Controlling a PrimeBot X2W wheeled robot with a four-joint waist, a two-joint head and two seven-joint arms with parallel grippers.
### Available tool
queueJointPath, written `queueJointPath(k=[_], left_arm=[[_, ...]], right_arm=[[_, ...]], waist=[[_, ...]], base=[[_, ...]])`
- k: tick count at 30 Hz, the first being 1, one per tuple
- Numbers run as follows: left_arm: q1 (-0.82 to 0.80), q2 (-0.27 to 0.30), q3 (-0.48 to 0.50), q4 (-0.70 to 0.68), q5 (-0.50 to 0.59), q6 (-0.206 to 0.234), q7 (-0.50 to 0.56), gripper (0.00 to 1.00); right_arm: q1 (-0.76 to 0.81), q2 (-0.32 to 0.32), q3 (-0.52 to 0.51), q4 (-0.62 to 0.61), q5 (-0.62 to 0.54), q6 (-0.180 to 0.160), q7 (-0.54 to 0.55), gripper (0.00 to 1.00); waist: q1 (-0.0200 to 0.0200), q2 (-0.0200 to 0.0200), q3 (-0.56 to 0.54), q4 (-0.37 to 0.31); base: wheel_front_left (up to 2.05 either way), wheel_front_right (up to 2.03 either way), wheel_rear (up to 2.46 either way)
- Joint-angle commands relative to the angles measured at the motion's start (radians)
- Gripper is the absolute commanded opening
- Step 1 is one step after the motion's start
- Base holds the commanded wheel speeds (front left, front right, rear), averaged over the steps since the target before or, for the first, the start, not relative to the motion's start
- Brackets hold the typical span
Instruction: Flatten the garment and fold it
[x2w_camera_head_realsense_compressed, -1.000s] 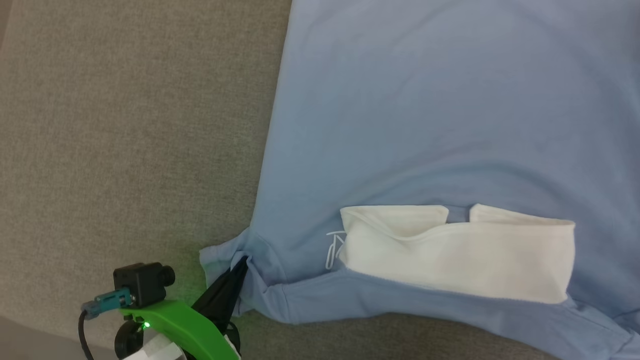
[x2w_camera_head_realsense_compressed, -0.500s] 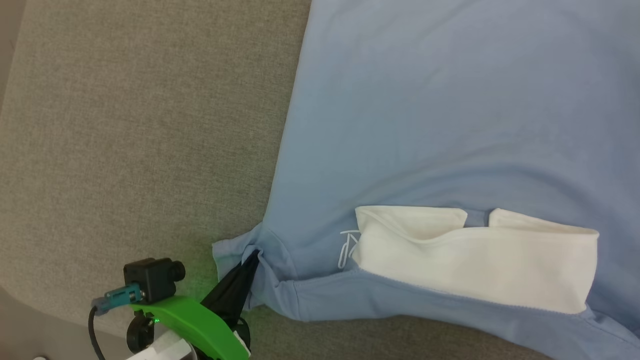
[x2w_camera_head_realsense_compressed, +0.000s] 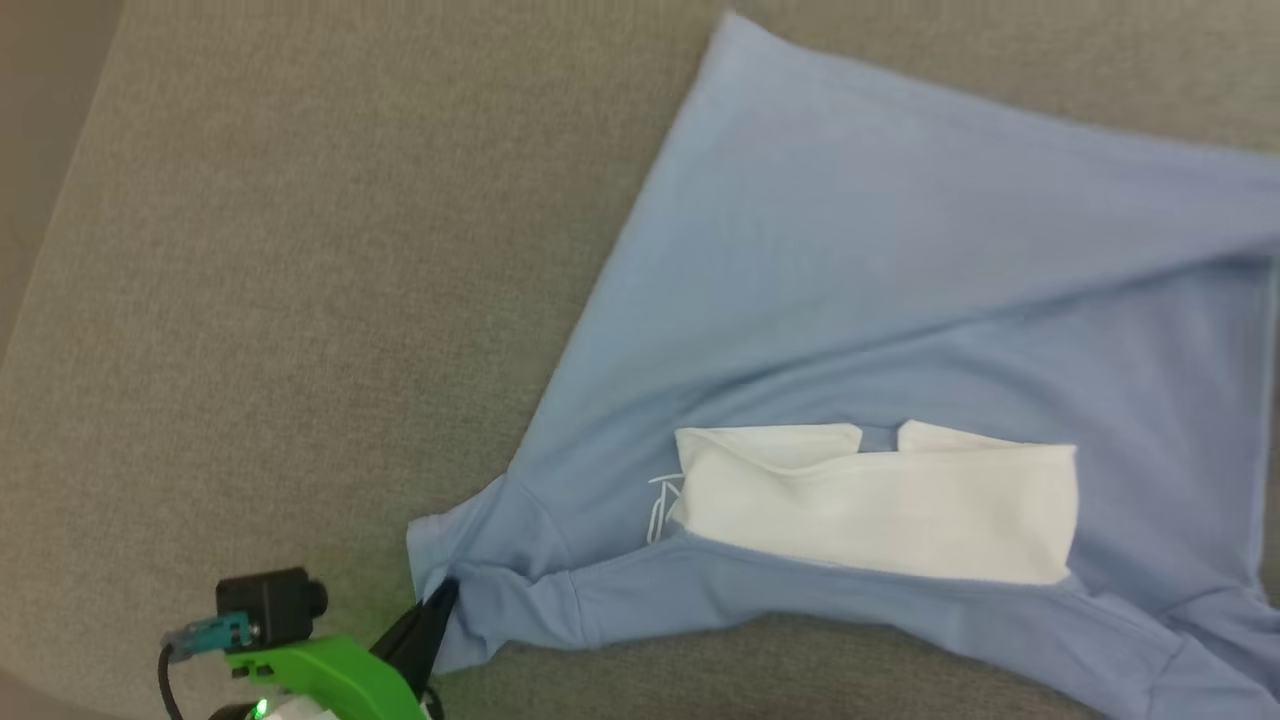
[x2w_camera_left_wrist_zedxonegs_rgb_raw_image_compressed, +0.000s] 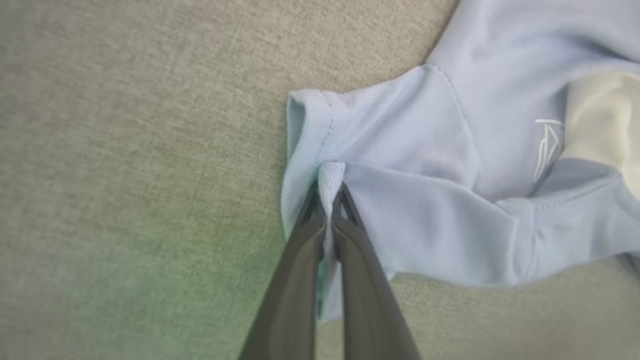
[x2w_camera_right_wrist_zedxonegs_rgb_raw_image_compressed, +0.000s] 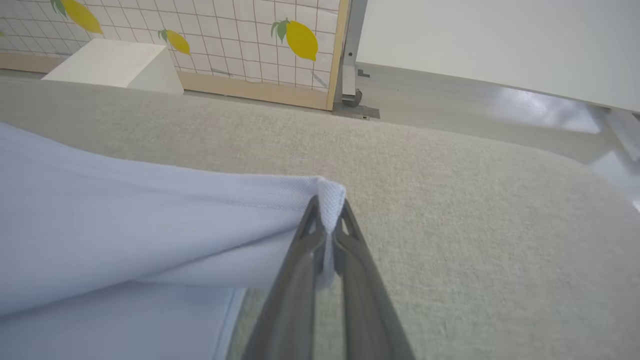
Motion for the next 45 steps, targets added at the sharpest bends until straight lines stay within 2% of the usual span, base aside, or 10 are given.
queueJointPath(k=[1,5,16,24,26,27,29,36,41,45], left_arm=[[0.032,0.017,0.009,0.012,-0.002,0.016,0.016,0.00],[0.061,0.034,0.022,-0.008,-0.005,0.027,0.031,0.00],[0.107,0.052,0.021,-0.049,-0.008,0.039,0.055,0.00],[0.103,0.061,0.019,-0.058,-0.008,0.038,0.058,0.00],[0.101,0.061,0.017,-0.055,-0.008,0.038,0.058,0.00],[0.100,0.061,0.016,-0.054,-0.009,0.037,0.058,0.00],[0.098,0.060,0.013,-0.050,-0.011,0.036,0.058,0.00],[0.080,0.058,0.005,-0.038,-0.013,0.028,0.052,0.00],[0.052,0.057,-0.007,-0.025,-0.011,0.017,0.048,0.00],[0.024,0.052,-0.018,-0.012,-0.012,0.008,0.044,0.00]], right_arm=[[0.054,0.003,-0.026,-0.012,0.003,-0.002,0.010,0.00],[0.199,0.024,-0.097,-0.061,-0.003,-0.002,0.104,0.00],[0.485,0.153,-0.226,-0.166,0.067,-0.002,0.558,0.00],[0.539,0.222,-0.232,-0.192,0.097,-0.002,0.706,0.00],[0.534,0.220,-0.232,-0.206,0.097,-0.002,0.690,0.00],[0.531,0.216,-0.228,-0.212,0.096,-0.002,0.680,0.14],[0.522,0.201,-0.209,-0.232,0.097,-0.002,0.642,1.00],[0.402,0.112,-0.035,-0.298,0.130,-0.002,0.346,1.00],[0.240,0.002,0.233,-0.299,0.190,-0.002,0.086,1.00],[0.093,-0.065,0.429,-0.232,0.215,-0.002,-0.042,1.00]], waist=[[-0.0001,0.0000,-0.113,-0.079],[-0.0001,0.0000,-0.168,-0.114],[-0.0001,0.0000,-0.225,-0.170],[-0.0001,0.0000,-0.213,-0.170],[-0.0001,0.0000,-0.214,-0.168],[-0.0001,0.0000,-0.215,-0.167],[-0.0001,0.0000,-0.216,-0.165],[-0.0001,0.0000,-0.205,-0.154],[-0.0001,0.0000,-0.178,-0.137],[-0.0001,0.0000,-0.151,-0.110]], base=[[0.00,0.00,0.00],[0.00,0.00,0.00],[0.00,0.00,0.00],[0.00,0.00,0.00],[0.00,0.00,0.00],[0.00,0.00,0.00],[0.00,0.00,0.00],[0.00,0.00,0.00],[0.00,0.00,0.00],[0.00,0.00,0.00]])
